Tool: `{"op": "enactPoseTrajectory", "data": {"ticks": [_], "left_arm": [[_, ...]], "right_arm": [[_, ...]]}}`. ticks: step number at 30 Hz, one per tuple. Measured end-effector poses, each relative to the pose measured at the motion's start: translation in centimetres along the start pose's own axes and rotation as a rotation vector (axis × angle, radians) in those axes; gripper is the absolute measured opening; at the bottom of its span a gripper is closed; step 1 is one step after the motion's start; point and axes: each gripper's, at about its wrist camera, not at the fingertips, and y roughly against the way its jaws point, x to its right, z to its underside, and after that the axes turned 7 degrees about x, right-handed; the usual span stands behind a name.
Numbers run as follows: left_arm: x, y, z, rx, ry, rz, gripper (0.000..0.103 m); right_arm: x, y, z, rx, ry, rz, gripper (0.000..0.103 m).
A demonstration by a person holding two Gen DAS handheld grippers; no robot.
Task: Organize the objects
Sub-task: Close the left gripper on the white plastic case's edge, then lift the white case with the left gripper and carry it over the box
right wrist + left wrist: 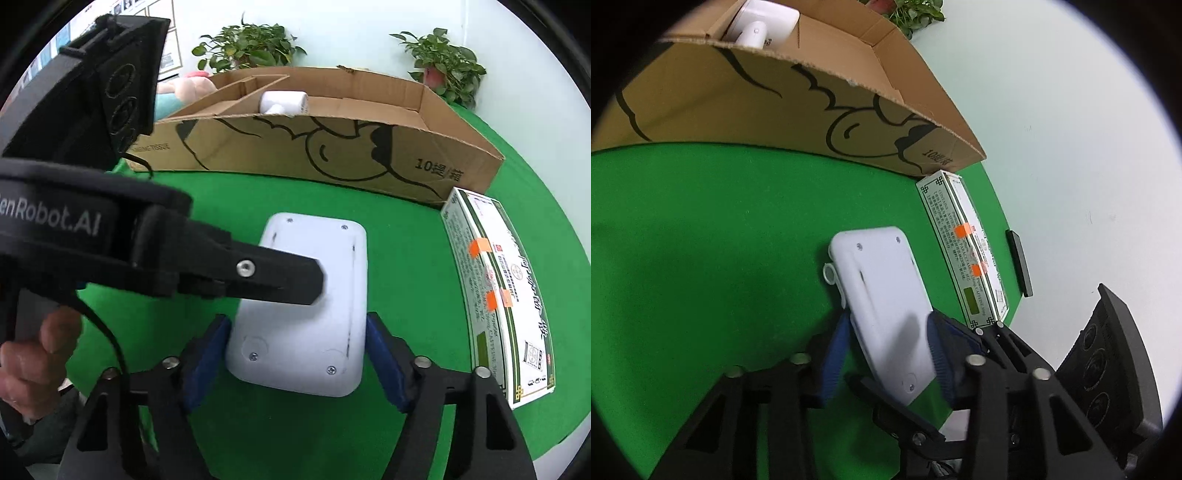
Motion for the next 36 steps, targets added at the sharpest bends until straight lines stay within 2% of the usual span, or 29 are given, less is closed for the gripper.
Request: {"op": "enactPoseTrajectory", "data": {"ticks": [3,9,18,27,36], "left_arm": [[0.0,0.2,0.1,0.012,0.002,-0.02,0.029],[0.3,0.8,0.1,0.018,-0.013,-0.038,0.029],[2.3,5.5,-0.8,0.111,-0.073,-0.048,0.029],[5.9,10.0,-4.7,0.205,-0.156,-0.057,0.028],[10.3,13.0,-10.3,0.285,-0.246,-0.05,0.028]], "right_arm": [[-0.1,-0.2,-0.1,0.0,0.008,0.016,0.068],[-0.4,-0.1,0.1,0.005,-0.003,0.017,0.067],[-1.9,2.4,-1.8,0.097,0.015,0.021,0.067],[-3.2,5.6,-6.4,0.22,0.037,0.029,0.067],[-3.0,8.5,-14.0,0.33,0.046,0.059,0.067]]}}
